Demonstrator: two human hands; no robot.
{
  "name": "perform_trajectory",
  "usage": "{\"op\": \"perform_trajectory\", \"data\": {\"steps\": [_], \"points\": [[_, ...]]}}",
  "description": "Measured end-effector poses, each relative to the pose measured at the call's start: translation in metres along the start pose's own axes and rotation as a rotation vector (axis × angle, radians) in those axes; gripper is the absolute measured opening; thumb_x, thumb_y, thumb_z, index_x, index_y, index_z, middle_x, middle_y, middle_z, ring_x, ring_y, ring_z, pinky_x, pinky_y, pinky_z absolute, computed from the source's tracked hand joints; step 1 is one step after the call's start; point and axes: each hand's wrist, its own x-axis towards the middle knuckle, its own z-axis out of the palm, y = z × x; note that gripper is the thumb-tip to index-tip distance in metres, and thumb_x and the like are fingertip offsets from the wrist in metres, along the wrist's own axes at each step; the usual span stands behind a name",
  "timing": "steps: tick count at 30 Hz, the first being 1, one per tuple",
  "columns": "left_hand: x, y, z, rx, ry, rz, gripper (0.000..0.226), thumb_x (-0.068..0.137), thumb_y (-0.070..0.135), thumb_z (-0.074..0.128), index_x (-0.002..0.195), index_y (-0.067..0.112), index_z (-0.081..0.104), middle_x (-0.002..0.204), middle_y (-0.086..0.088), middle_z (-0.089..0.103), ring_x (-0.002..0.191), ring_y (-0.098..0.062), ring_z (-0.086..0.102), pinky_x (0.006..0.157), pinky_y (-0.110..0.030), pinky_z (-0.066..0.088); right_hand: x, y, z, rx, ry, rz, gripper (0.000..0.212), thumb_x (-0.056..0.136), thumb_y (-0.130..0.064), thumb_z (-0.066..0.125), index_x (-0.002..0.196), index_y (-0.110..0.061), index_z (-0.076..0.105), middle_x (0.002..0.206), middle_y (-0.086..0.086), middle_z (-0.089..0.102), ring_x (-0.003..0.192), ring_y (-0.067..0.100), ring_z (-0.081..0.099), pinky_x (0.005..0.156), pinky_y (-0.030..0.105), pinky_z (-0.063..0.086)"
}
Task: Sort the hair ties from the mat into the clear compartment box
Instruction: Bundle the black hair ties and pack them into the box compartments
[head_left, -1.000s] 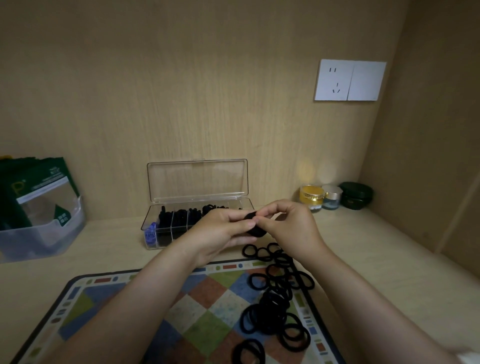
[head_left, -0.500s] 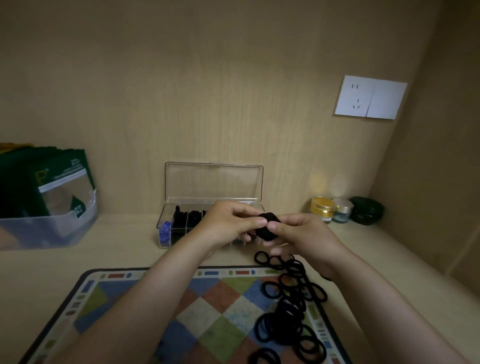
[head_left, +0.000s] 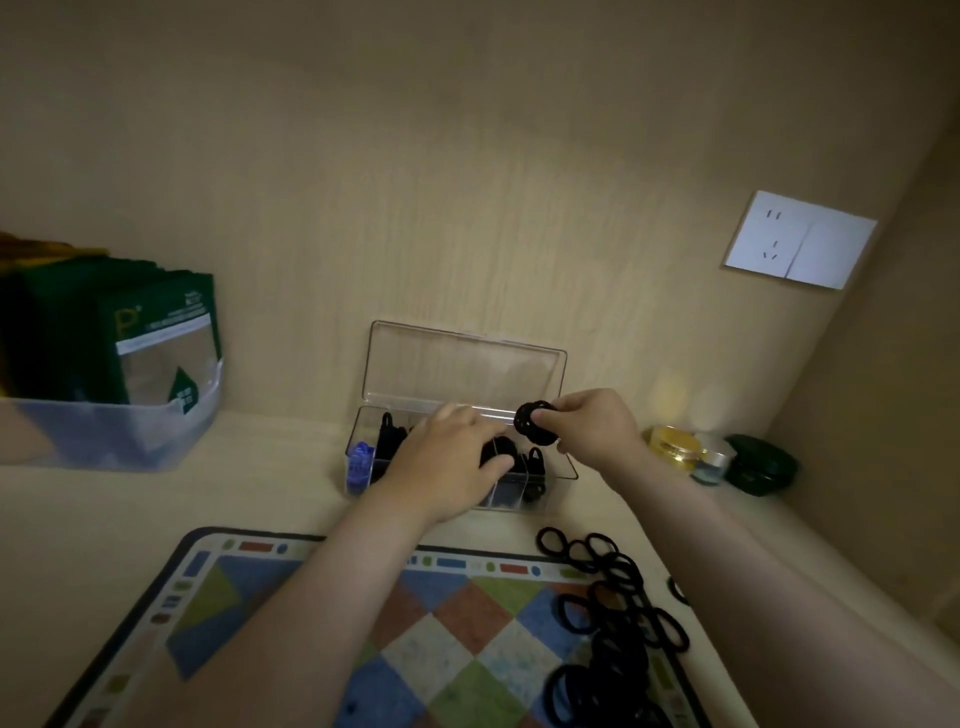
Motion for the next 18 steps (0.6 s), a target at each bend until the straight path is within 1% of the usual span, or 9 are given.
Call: {"op": "perform_trajectory", "data": {"steps": [1,2,6,8,10,12,13,15,18], "points": [[0.001,-0.001,0.003,0.034,-0.02,-0.009,0.049,0.098,0.052,0.043,0.144,0.034,0.044,0.141,0.005,0.049,0.136,-0.017,0.034,0.111,-0.039,0.029,0.003,0.0,0.006,-0.07,0.026,-0.01,0.014,0.084,-0.036,0.074,0.081,-0.023,0.077,0.077,0.002,0.075,0.07,0.017,0.068,0.072,0.036,0.058],[0.001,-0.002,0.004,0.061,-0.031,-0.016,0.052,0.098,0.054,0.041,0.146,0.033,0.041,0.143,0.005,0.048,0.138,-0.018,0.032,0.112,-0.04,0.028,0.004,0.0,0.011,-0.141,0.047,-0.02,0.015,0.084,-0.038,0.073,0.081,-0.025,0.077,0.076,-0.001,0.074,0.072,0.015,0.068,0.072,0.035,0.059],[0.003,-0.003,0.004,0.072,-0.061,-0.04,0.057,0.098,0.055,0.038,0.15,0.033,0.035,0.148,0.002,0.044,0.14,-0.019,0.03,0.114,-0.04,0.025,0.004,-0.001,0.024,-0.442,0.075,-0.071,0.02,0.083,-0.045,0.068,0.08,-0.027,0.075,0.068,-0.006,0.07,0.067,0.013,0.067,0.056,0.026,0.049],[0.004,-0.002,0.003,0.075,-0.085,-0.054,0.058,0.098,0.054,0.037,0.152,0.034,0.032,0.15,0.001,0.042,0.142,-0.021,0.027,0.115,-0.04,0.023,0.004,0.0,0.027,-0.583,0.072,-0.097,0.023,0.084,-0.047,0.066,0.078,-0.026,0.073,0.069,-0.006,0.069,0.069,0.015,0.066,0.055,0.025,0.047],[0.004,-0.001,0.004,0.078,-0.101,-0.059,0.057,0.098,0.053,0.035,0.153,0.035,0.029,0.152,0.0,0.04,0.144,-0.022,0.025,0.117,-0.04,0.02,0.007,-0.001,0.029,-0.728,0.03,-0.102,0.022,0.086,-0.043,0.064,0.078,-0.024,0.071,0.074,-0.003,0.068,0.075,0.018,0.066,0.061,0.027,0.051],[0.004,-0.001,0.005,0.085,-0.114,-0.058,0.057,0.099,0.052,0.033,0.153,0.037,0.027,0.153,-0.001,0.038,0.145,-0.023,0.023,0.119,-0.041,0.018,0.009,-0.005,0.032,-0.854,-0.026,-0.087,0.016,0.087,-0.037,0.064,0.089,-0.022,0.071,0.085,0.0,0.069,0.082,0.02,0.065,0.071,0.029,0.054],[0.004,-0.001,0.005,0.093,-0.118,-0.054,0.056,0.099,0.052,0.032,0.153,0.037,0.026,0.153,-0.002,0.038,0.145,-0.023,0.023,0.119,-0.041,0.018,0.01,-0.008,0.033,-0.908,-0.051,-0.087,0.016,0.088,-0.032,0.063,0.095,-0.02,0.069,0.09,0.001,0.069,0.084,0.021,0.064,0.073,0.03,0.054],[0.004,-0.002,0.006,0.101,-0.122,-0.052,0.056,0.099,0.053,0.03,0.153,0.038,0.026,0.153,-0.002,0.037,0.144,-0.023,0.023,0.119,-0.041,0.018,0.013,-0.013,0.037,-1.014,-0.1,-0.111,0.015,0.089,-0.024,0.06,0.1,-0.016,0.066,0.096,0.003,0.067,0.084,0.021,0.059,0.072,0.03,0.051],[0.004,-0.002,0.007,0.102,-0.124,-0.055,0.055,0.099,0.053,0.029,0.152,0.038,0.028,0.154,-0.001,0.036,0.144,-0.022,0.022,0.119,-0.041,0.018,0.018,-0.016,0.035,-1.083,-0.215,-0.162,0.016,0.09,-0.023,0.057,0.103,-0.015,0.063,0.096,0.005,0.062,0.082,0.021,0.055,0.069,0.03,0.047]]}}
